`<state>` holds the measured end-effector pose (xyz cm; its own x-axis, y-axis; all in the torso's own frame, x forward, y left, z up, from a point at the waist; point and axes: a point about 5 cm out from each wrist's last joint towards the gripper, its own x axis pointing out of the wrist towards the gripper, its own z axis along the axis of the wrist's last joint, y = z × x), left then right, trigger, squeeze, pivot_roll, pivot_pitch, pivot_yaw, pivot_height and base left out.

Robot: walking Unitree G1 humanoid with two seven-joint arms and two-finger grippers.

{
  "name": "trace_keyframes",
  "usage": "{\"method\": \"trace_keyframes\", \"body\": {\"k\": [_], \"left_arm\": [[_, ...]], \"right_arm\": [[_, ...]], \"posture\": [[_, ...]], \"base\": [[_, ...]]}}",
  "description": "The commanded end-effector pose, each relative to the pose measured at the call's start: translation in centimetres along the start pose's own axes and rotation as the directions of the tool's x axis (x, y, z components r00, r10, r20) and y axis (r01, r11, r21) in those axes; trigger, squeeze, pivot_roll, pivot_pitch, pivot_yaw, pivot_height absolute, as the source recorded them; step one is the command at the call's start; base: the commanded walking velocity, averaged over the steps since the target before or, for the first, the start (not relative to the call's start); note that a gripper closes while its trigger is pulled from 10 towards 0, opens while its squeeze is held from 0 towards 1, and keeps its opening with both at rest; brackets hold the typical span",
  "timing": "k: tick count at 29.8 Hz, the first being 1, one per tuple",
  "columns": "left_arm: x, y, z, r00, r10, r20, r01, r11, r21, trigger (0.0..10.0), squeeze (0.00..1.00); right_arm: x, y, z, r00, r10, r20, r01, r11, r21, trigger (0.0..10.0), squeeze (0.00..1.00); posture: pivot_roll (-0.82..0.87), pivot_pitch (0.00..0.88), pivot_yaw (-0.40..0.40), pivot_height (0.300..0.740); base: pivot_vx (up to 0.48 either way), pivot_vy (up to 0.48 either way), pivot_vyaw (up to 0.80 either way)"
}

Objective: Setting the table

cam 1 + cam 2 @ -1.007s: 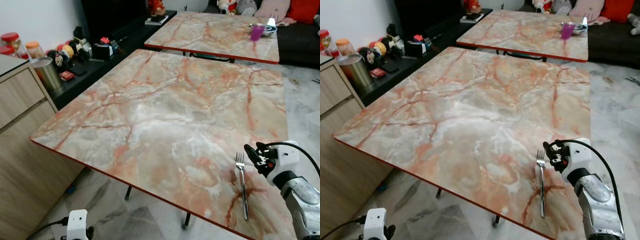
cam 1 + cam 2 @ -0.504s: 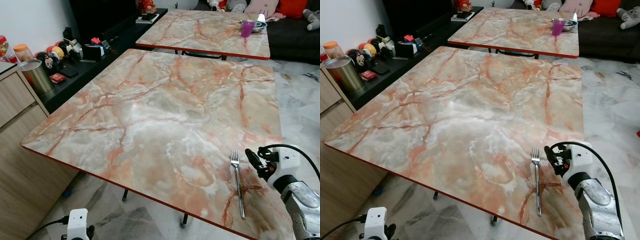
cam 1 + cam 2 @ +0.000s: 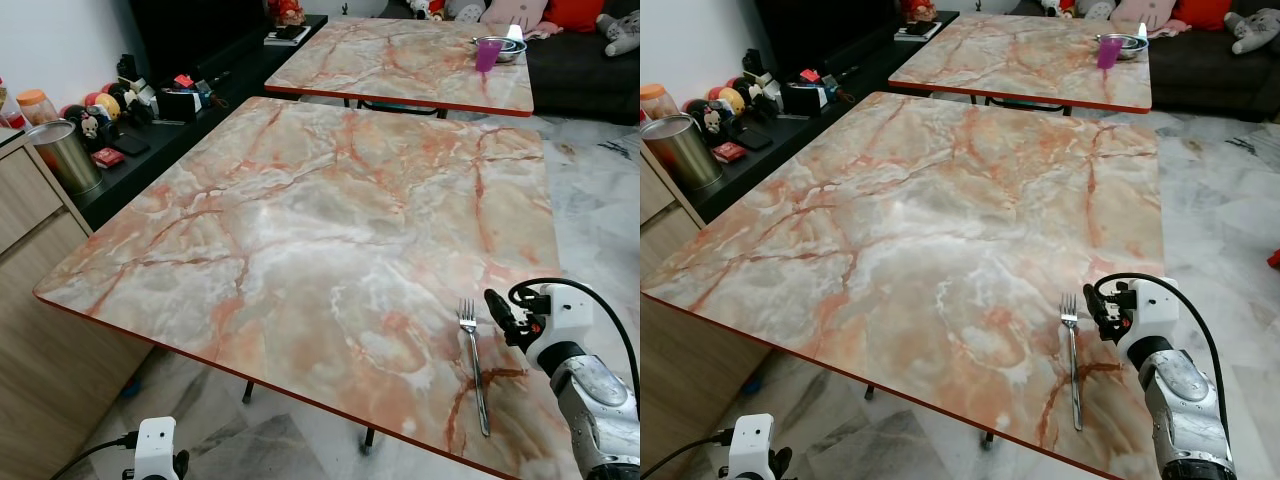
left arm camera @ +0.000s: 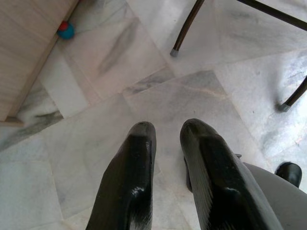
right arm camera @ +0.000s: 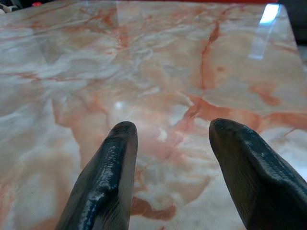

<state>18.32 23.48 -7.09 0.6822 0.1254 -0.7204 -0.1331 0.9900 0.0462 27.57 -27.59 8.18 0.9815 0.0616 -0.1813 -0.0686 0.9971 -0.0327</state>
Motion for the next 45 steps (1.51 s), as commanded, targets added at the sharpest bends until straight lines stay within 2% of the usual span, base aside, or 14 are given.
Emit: {"method": "trace_keyframes", "body": {"k": [1,6,18,24,28,35,39,45], "left_arm": [[0.0,0.2,-0.1,1.000,0.005,-0.010,-0.005,1.000,0.001,10.0,0.00],[0.0,0.2,-0.1,1.000,0.001,-0.010,-0.001,1.000,0.005,10.0,0.00],[0.0,0.2,-0.1,1.000,-0.001,-0.009,0.001,1.000,0.006,10.0,0.00],[0.0,0.2,-0.1,1.000,-0.001,-0.012,0.001,1.000,0.010,10.0,0.00],[0.0,0.2,-0.1,1.000,-0.002,-0.012,0.002,1.000,0.010,10.0,0.00],[0.0,0.3,-0.1,1.000,-0.002,-0.012,0.002,1.000,0.008,10.0,0.00],[-0.1,0.3,-0.2,1.000,-0.001,-0.013,0.002,1.000,0.010,10.0,0.00],[-0.1,0.3,-0.2,1.000,-0.001,-0.013,0.001,1.000,0.011,10.0,0.00]], "right_arm": [[-0.8,-0.2,0.3,0.999,-0.022,0.047,0.021,1.000,0.012,10.0,0.00],[-2.2,0.0,0.5,0.996,-0.039,0.078,0.038,0.999,0.016,10.0,0.00],[-3.6,0.6,0.1,0.995,-0.023,0.097,0.019,0.999,0.042,10.0,0.00],[-4.2,1.1,0.0,0.994,0.040,0.104,-0.043,0.999,0.026,10.0,0.00],[-4.3,1.8,0.2,0.983,0.156,0.099,-0.158,0.987,0.018,10.0,0.00],[-4.0,1.3,-0.1,0.980,0.179,0.086,-0.182,0.983,0.032,10.0,0.00],[-3.9,0.3,-1.1,0.988,0.143,0.054,-0.146,0.988,0.053,10.0,0.00],[-3.8,-0.2,-2.1,0.994,0.111,0.023,-0.113,0.989,0.092,10.0,0.00]], "posture": [[0.02,0.047,0.024,0.740],[0.01,0.049,0.028,0.740],[0.02,0.051,0.031,0.740],[0.01,0.050,0.031,0.740],[0.01,0.047,0.029,0.740],[0.02,0.043,0.027,0.740],[0.02,0.041,0.028,0.740],[0.02,0.040,0.029,0.740]], "base": [[0.000,0.000,0.00],[0.000,0.000,0.00],[0.000,0.000,0.00],[0.000,0.000,0.00],[0.000,0.000,0.00],[0.000,0.000,0.00],[0.000,0.000,0.00],[0.000,0.000,0.00]]}}
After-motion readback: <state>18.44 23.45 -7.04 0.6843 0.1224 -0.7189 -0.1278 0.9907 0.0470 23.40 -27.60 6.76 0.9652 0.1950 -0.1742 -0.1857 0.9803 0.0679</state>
